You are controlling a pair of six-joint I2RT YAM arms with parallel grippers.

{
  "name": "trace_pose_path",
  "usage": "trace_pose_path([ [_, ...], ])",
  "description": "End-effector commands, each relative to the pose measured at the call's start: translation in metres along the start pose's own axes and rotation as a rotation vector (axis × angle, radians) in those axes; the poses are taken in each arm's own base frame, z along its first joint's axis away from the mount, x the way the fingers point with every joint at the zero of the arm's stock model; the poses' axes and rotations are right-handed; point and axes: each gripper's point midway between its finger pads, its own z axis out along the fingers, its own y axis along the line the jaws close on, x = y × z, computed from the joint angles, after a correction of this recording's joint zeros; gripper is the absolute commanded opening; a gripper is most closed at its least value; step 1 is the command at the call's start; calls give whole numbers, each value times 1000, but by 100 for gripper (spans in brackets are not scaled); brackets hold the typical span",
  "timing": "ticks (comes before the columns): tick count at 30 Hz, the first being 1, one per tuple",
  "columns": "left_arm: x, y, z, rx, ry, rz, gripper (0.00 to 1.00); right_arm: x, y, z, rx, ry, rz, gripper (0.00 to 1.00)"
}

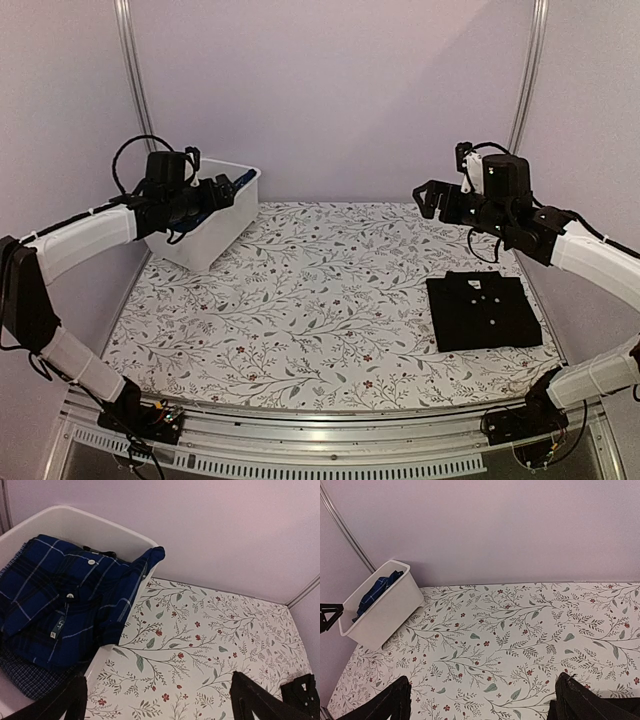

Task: Fold and stack the long sleeve shirts
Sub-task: Pick up the square-folded shirt from the bin.

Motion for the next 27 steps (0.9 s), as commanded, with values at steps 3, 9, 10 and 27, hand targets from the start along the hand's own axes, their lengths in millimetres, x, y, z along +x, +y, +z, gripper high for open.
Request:
trace_pose_path([
  [3,-7,6,9,4,10,6,100,-8,7,-7,-29,-9,-7,99],
  [9,-13,38,40,-92,72,5,100,0,8,-2,-38,22,0,99],
  [10,-11,45,46,-114,88,3,100,0,10,-1,-44,27,-1,99],
  [27,10,87,134,-121,287,-7,78,17,12,10,-59,102,-22,99],
])
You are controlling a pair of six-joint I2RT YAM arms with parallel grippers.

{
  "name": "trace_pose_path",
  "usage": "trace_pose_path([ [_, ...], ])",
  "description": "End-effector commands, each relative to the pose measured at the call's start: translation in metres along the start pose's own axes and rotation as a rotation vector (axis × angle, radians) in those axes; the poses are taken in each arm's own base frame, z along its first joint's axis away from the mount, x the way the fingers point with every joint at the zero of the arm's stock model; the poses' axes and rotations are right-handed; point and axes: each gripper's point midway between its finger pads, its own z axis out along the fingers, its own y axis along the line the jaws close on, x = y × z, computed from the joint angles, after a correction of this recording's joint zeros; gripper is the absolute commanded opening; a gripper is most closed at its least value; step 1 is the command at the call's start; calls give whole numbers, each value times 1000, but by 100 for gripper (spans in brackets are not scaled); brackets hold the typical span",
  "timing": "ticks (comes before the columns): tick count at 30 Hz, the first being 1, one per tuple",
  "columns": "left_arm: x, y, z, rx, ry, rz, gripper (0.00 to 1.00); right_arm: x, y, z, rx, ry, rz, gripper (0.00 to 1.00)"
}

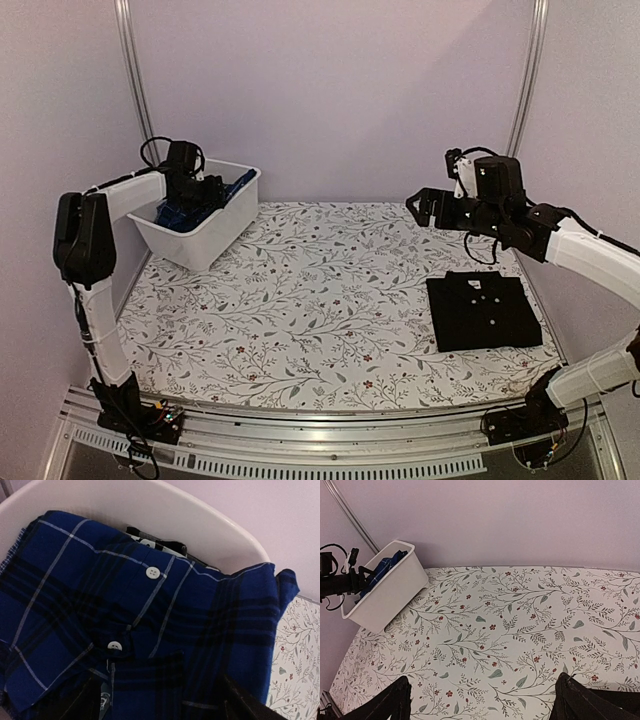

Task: Fold and stack the long sleeve shirts
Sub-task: Pick up the square-folded shirt from the bin.

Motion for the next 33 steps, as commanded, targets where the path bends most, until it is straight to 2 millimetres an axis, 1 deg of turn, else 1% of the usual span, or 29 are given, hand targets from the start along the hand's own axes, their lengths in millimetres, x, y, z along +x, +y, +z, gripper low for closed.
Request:
trace_pose_path([
  [1,10,-8,13,67,68,19,75,-3,6,4,-21,12,-13,99],
  [3,6,-16,17,101,65,20,70,-3,6,4,-19,11,-16,99],
  [6,3,-24,23,141,74,13,55,-1,5,5,-18,15,-15,99],
  [7,2,-28,23,157,79,10,53,0,6,6,-20,17,-15,99],
  [8,1,-32,21,173,81,5,53,0,6,6,-22,19,-14,99],
  [9,0,-36,17,183,78,4,56,1,6,6,-21,22,-12,99],
  [11,-3,-45,5,207,53,17,69,2,5,6,-19,22,-9,99],
  [12,-7,-52,-1,222,30,26,71,4,5,7,-20,27,-8,99],
  [14,-11,-61,-14,236,-6,47,73,5,5,8,-23,29,-7,99],
  [18,-10,-72,-31,252,-41,86,73,8,5,11,-25,39,-7,99],
  [22,-4,-72,-35,227,-47,107,71,11,5,13,-27,46,-3,99],
  [28,13,-57,-21,111,9,129,66,16,4,16,-30,60,4,99],
  [30,18,-56,-16,86,28,144,64,17,5,16,-30,61,7,99],
  [31,20,-52,-14,57,37,151,62,17,4,16,-30,61,7,99],
  [33,21,-52,-12,43,37,159,55,18,4,16,-28,61,7,99],
])
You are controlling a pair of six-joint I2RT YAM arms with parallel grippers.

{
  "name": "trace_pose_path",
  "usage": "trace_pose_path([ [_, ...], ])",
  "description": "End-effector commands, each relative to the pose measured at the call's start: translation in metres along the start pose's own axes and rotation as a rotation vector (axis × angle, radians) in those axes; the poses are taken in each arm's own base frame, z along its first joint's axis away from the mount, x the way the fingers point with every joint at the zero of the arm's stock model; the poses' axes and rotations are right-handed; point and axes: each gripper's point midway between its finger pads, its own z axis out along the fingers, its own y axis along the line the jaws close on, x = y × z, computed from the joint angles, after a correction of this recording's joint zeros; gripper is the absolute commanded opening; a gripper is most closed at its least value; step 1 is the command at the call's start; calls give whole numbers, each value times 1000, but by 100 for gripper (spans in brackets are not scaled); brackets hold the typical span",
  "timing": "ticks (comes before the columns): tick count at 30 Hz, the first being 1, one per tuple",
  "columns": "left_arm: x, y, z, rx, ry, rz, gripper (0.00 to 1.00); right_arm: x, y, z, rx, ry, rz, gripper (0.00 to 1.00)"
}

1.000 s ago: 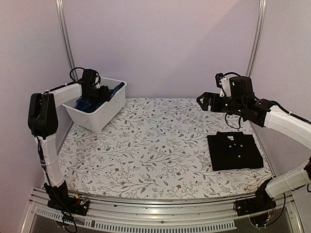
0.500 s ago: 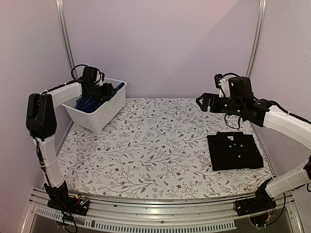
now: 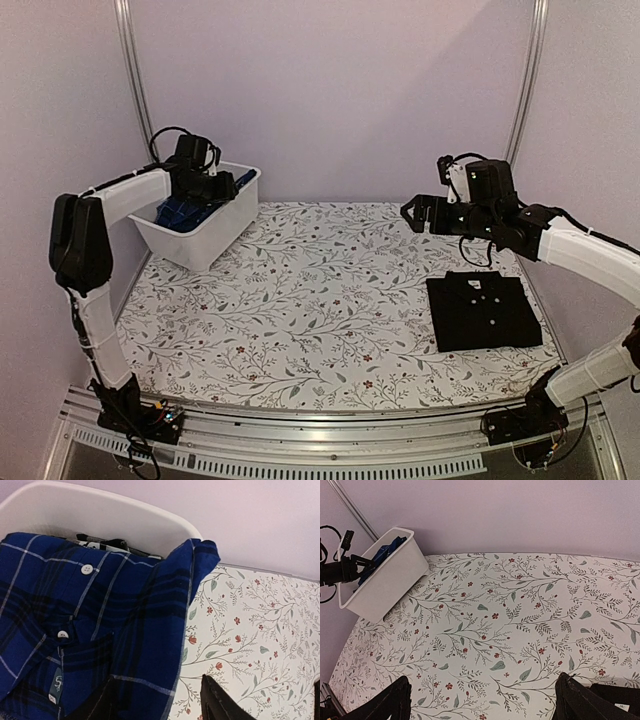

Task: Fold and stack the long sleeve shirts
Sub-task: Pick up the square-folded shirt from the bin.

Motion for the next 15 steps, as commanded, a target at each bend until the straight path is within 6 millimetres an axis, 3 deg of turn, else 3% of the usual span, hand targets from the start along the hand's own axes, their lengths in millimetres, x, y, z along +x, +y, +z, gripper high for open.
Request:
trace_pose_path([
  [1,10,5,10,-76,31,42,50,-1,2,1,-11,-5,9,99],
  [2,8,5,9,-74,22,40,46,-1,3,1,-12,-3,9,99],
  [5,-6,4,7,-83,-15,45,22,0,2,1,-10,-1,7,99],
  [9,-41,-2,-6,-91,-106,65,0,1,2,1,-11,1,9,99],
  [15,-108,-22,-55,-59,-314,130,0,2,1,2,-7,4,7,99],
])
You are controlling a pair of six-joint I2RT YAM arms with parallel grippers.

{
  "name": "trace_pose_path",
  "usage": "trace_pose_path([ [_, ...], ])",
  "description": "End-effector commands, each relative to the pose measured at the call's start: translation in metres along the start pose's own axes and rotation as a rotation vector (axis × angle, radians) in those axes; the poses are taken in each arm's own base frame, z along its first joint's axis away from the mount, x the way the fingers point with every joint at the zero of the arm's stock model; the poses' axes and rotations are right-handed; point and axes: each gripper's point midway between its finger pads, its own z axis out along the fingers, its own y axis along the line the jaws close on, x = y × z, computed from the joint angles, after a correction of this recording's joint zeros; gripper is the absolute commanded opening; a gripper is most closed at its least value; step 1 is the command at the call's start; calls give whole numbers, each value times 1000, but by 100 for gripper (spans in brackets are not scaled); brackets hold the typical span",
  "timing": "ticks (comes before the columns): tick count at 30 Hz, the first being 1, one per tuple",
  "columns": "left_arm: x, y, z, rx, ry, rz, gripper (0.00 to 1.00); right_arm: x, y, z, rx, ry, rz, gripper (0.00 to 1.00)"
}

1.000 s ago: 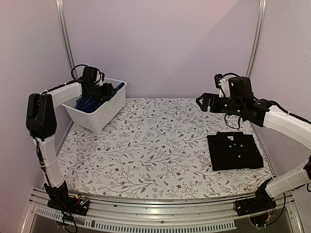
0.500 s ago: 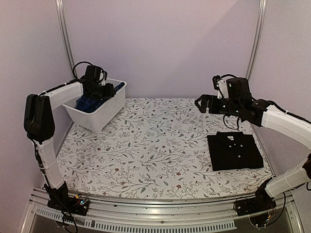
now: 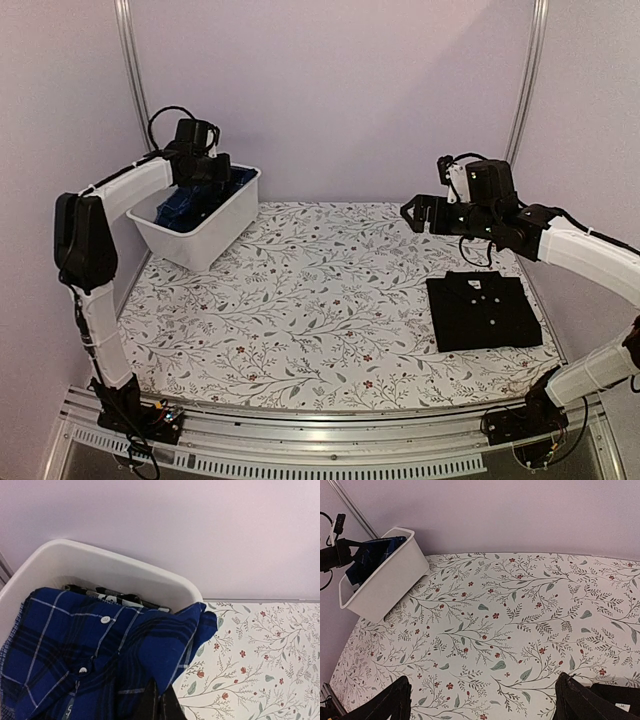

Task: Fold and stack the long sleeve shirts
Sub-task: Pick up the square-folded shirt from the bin, then place the crumpled shirt at the center of the board.

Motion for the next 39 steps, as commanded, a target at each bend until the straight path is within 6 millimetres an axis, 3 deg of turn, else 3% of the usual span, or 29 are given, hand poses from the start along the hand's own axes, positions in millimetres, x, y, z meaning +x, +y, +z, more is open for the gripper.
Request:
trace_pose_path([
  [1,-82,-22,-56,48,-255,59,0,2,0,3,-4,3,5,99],
  [6,-147,-60,-138,104,-495,142,0,-1,3,4,-12,-1,5,99],
  [11,-190,-125,-251,249,-753,220,0,-8,4,2,-13,-18,-4,99],
  [14,-202,-170,-318,350,-878,280,0,-12,5,1,-11,-30,-7,99],
  [15,-199,-191,-341,394,-910,301,0,-14,5,0,-10,-34,-8,99],
  [18,-197,-226,-397,466,-1007,350,0,-20,7,-4,-14,-54,-14,99],
  [20,-195,-242,-422,496,-1047,367,0,-23,7,-8,-12,-64,-19,99],
  [22,-195,-248,-428,501,-1051,346,0,-26,6,-10,-6,-71,-24,99],
  [24,-190,-252,-413,508,-995,311,0,-26,4,-12,5,-75,-28,99],
  [26,-175,-258,-377,483,-880,293,0,-24,0,-14,22,-73,-26,99],
  [30,-120,-265,-282,497,-543,215,0,-16,-3,-16,31,-60,-21,99],
  [33,-42,-266,-191,643,-158,93,0,-8,-4,-15,24,-37,-25,99],
  [35,32,-256,-128,676,106,25,0,2,-3,-9,10,-3,-29,99],
  [37,95,-243,-82,666,291,-15,1,14,5,-2,-40,44,-39,99],
  [39,139,-226,-54,622,404,-48,7,28,15,6,-104,102,-57,99],
])
